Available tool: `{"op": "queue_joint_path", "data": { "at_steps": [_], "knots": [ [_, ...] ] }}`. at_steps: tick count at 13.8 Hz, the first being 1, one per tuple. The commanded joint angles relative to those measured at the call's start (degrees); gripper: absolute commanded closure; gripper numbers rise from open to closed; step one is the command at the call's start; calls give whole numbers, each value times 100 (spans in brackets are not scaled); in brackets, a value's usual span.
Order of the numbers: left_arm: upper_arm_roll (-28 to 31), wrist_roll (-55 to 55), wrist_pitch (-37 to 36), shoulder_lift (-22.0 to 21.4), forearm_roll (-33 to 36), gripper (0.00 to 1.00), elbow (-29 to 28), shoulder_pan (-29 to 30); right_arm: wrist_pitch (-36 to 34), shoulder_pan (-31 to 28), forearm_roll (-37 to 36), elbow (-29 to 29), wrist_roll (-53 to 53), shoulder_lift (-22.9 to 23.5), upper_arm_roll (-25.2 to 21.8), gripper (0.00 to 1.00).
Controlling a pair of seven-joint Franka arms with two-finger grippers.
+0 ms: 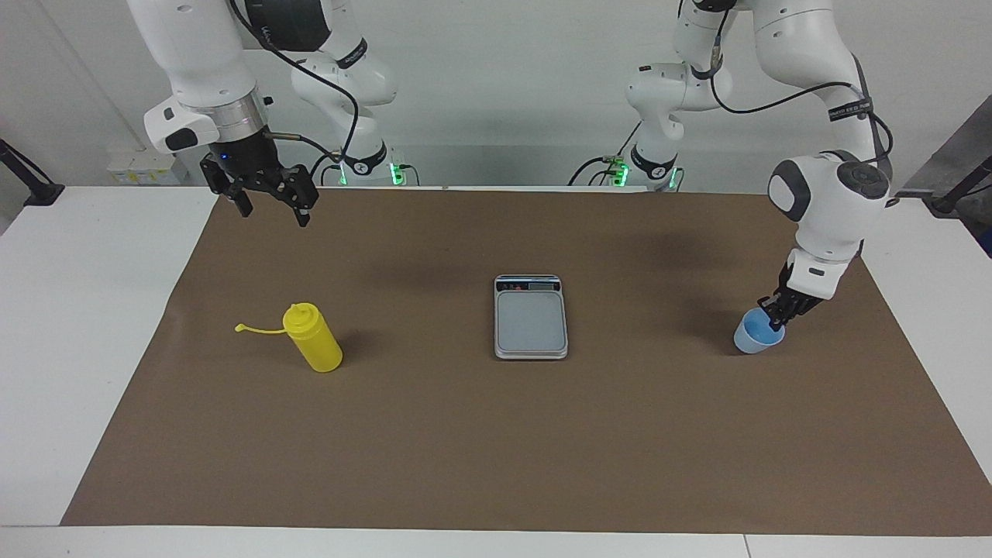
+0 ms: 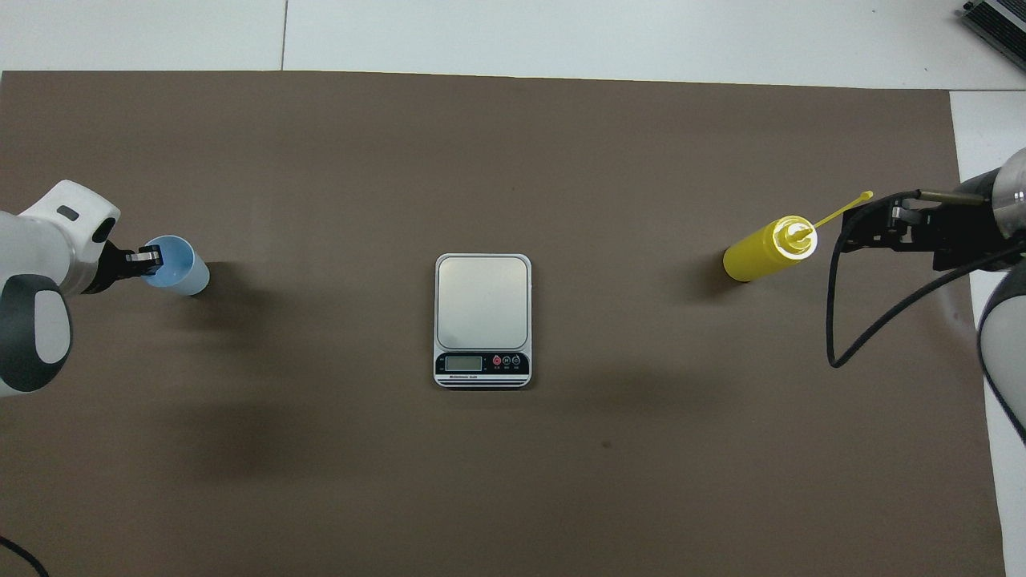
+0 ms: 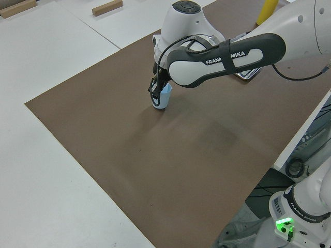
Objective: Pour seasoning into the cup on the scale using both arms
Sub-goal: 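Lift the blue cup with the left gripper and carry it over the scale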
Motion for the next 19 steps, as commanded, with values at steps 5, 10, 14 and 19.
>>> {"op": "queue_joint_path", "data": {
  "at_steps": [5,10,14,19],
  "knots": [
    [-904,-1861,-1319,290,52,100,1267,-118,-25,-88,78,-132,-132,-124,37,0],
    [-2056,-4466,-1329,316,131,100,1408,-135,-25,-88,78,-123,-123,-124,37,0],
    [-2488,-5169,-1461,299,279,100,1408,-170,-25,-88,78,-123,-132,-124,37,0],
    [-2972,-6101,-1469,290,474,100,1382,-240,-25,-88,78,-132,-132,-124,37,0]
  ]
}}
